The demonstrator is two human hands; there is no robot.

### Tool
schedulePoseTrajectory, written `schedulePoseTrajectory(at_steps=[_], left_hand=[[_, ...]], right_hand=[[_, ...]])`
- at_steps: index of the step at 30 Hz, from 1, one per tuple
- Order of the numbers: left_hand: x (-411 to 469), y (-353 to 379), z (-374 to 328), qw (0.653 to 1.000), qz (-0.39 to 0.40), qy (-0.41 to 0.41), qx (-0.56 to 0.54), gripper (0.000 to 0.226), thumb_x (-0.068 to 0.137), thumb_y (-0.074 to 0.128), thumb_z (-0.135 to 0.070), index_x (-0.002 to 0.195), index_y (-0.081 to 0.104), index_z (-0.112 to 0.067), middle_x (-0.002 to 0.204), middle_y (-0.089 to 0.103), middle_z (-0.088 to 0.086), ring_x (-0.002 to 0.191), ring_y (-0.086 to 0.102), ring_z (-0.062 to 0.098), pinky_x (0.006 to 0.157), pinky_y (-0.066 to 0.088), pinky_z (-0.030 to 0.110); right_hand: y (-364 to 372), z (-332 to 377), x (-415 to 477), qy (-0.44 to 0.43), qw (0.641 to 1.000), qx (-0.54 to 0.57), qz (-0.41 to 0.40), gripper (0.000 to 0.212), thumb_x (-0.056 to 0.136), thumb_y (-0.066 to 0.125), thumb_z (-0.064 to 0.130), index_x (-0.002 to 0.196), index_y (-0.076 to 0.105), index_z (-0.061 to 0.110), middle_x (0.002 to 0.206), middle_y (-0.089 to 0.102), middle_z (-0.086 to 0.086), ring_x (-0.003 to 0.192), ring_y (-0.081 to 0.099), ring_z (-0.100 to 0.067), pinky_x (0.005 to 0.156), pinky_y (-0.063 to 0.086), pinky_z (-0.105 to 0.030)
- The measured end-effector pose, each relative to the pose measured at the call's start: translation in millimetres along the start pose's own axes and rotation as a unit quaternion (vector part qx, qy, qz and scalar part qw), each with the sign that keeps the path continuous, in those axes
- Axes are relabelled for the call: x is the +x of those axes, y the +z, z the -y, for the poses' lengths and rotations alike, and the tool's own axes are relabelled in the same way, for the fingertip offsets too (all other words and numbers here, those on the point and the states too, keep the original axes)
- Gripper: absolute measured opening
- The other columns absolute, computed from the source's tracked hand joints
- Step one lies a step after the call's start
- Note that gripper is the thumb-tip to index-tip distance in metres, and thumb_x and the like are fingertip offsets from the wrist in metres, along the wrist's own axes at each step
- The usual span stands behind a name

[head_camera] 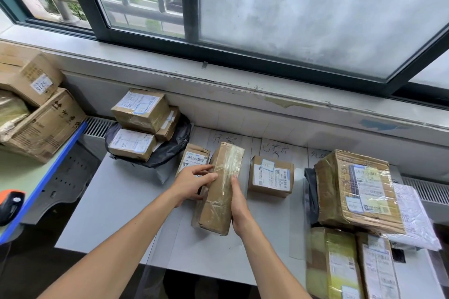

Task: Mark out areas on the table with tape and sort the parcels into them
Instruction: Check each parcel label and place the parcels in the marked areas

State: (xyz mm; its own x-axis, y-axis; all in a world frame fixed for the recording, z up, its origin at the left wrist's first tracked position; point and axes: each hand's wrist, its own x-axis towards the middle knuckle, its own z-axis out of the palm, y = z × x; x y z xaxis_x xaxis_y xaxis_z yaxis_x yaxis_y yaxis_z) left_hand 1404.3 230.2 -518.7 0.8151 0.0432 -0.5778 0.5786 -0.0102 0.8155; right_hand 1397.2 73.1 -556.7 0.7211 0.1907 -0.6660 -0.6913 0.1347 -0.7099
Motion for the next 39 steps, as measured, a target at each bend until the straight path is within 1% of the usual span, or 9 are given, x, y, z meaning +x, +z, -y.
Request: schedulePoseTrajectory(at_steps=[6, 12, 15, 19, 24, 27, 31, 34, 39], left_hand=[[1.9, -5.2, 0.4, 1.0, -0.015, -0.002, -0.008, 0.039, 0.087, 0.072, -0.027, 0.125, 0.064, -0.025, 0.116, 0.067, 0.001, 0.106, 0.065, 0.023, 0.075, 0.059, 0.051], [10.1, -3.2, 7.7, 0.998, -0.036, 0.042, 0.024, 0.039, 0.096, 0.059, -0.017, 0.135, 0.056, -0.011, 0.124, 0.065, 0.005, 0.109, 0.062, 0.014, 0.078, 0.051, 0.015], [13.5, -7.4, 8.1, 0.998, -0.035, 0.04, 0.035, 0.04, 0.097, 0.057, -0.017, 0.136, 0.054, -0.01, 0.125, 0.064, 0.004, 0.113, 0.061, 0.015, 0.089, 0.049, 0.02], [15.5, -9.0, 11.9, 0.999, -0.03, 0.038, 0.024, 0.039, 0.098, 0.056, -0.018, 0.136, 0.054, -0.011, 0.125, 0.064, 0.003, 0.113, 0.061, 0.015, 0.089, 0.049, 0.021], [18.0, -9.3, 13.9, 0.999, -0.039, 0.032, 0.011, 0.039, 0.097, 0.058, -0.021, 0.135, 0.056, -0.011, 0.117, 0.065, 0.0, 0.104, 0.063, 0.01, 0.075, 0.049, 0.011], [19.1, -10.7, 15.4, 0.999, -0.04, 0.018, 0.007, 0.039, 0.096, 0.06, -0.026, 0.133, 0.057, -0.013, 0.118, 0.066, 0.001, 0.103, 0.063, 0.01, 0.072, 0.049, 0.013], [21.5, -18.5, 20.1, 0.998, -0.062, 0.012, 0.023, 0.042, 0.093, 0.062, -0.038, 0.13, 0.061, -0.017, 0.121, 0.065, 0.0, 0.109, 0.062, 0.015, 0.085, 0.051, 0.028], [22.5, -27.8, 21.9, 0.996, -0.082, 0.016, 0.035, 0.039, 0.091, 0.062, -0.046, 0.123, 0.065, -0.024, 0.114, 0.066, -0.01, 0.103, 0.063, 0.012, 0.079, 0.049, 0.027], [25.8, -42.6, 17.7, 0.992, -0.121, 0.033, 0.008, 0.024, 0.092, 0.061, -0.043, 0.107, 0.069, -0.027, 0.105, 0.069, -0.008, 0.099, 0.066, 0.014, 0.072, 0.056, 0.031]], right_hand=[[7.5, -0.6, 7.5, -0.031, 0.997, -0.058, -0.026, 0.046, 0.098, 0.044, 0.057, 0.134, 0.055, 0.03, 0.121, 0.069, 0.0, 0.11, 0.067, -0.017, 0.097, 0.054, -0.041], [19.4, 2.8, 12.5, -0.035, 0.992, -0.109, -0.057, 0.044, 0.098, 0.046, 0.054, 0.135, 0.05, 0.031, 0.119, 0.065, 0.002, 0.103, 0.065, -0.013, 0.086, 0.056, -0.031], [24.2, 5.1, 14.3, -0.038, 0.99, -0.117, -0.07, 0.044, 0.097, 0.048, 0.052, 0.136, 0.049, 0.03, 0.121, 0.064, 0.0, 0.104, 0.064, -0.016, 0.091, 0.055, -0.037], [26.2, 3.0, 14.3, -0.045, 0.989, -0.118, -0.076, 0.044, 0.097, 0.051, 0.051, 0.134, 0.05, 0.029, 0.122, 0.064, -0.001, 0.105, 0.064, -0.017, 0.095, 0.054, -0.04], [26.1, 2.9, 15.0, -0.043, 0.992, -0.093, -0.077, 0.044, 0.095, 0.055, 0.05, 0.132, 0.053, 0.026, 0.118, 0.067, 0.001, 0.105, 0.066, -0.017, 0.096, 0.053, -0.042], [26.4, 3.5, 14.3, -0.043, 0.993, -0.076, -0.085, 0.045, 0.095, 0.055, 0.048, 0.133, 0.052, 0.023, 0.121, 0.066, 0.002, 0.105, 0.066, -0.015, 0.096, 0.053, -0.04], [24.7, 7.2, 11.7, -0.073, 0.982, -0.1, -0.14, 0.06, 0.098, 0.049, 0.051, 0.149, 0.036, 0.023, 0.14, 0.048, 0.006, 0.121, 0.05, -0.012, 0.102, 0.039, -0.029], [21.6, 12.4, 13.5, -0.089, 0.975, -0.116, -0.168, 0.065, 0.099, 0.046, 0.051, 0.154, 0.028, 0.02, 0.156, 0.034, 0.002, 0.143, 0.033, -0.017, 0.116, 0.029, -0.036], [27.8, 26.9, 11.1, -0.173, 0.949, -0.128, -0.229, 0.06, 0.101, 0.047, 0.044, 0.152, 0.03, 0.018, 0.156, 0.034, -0.002, 0.144, 0.031, -0.018, 0.117, 0.028, -0.036]])
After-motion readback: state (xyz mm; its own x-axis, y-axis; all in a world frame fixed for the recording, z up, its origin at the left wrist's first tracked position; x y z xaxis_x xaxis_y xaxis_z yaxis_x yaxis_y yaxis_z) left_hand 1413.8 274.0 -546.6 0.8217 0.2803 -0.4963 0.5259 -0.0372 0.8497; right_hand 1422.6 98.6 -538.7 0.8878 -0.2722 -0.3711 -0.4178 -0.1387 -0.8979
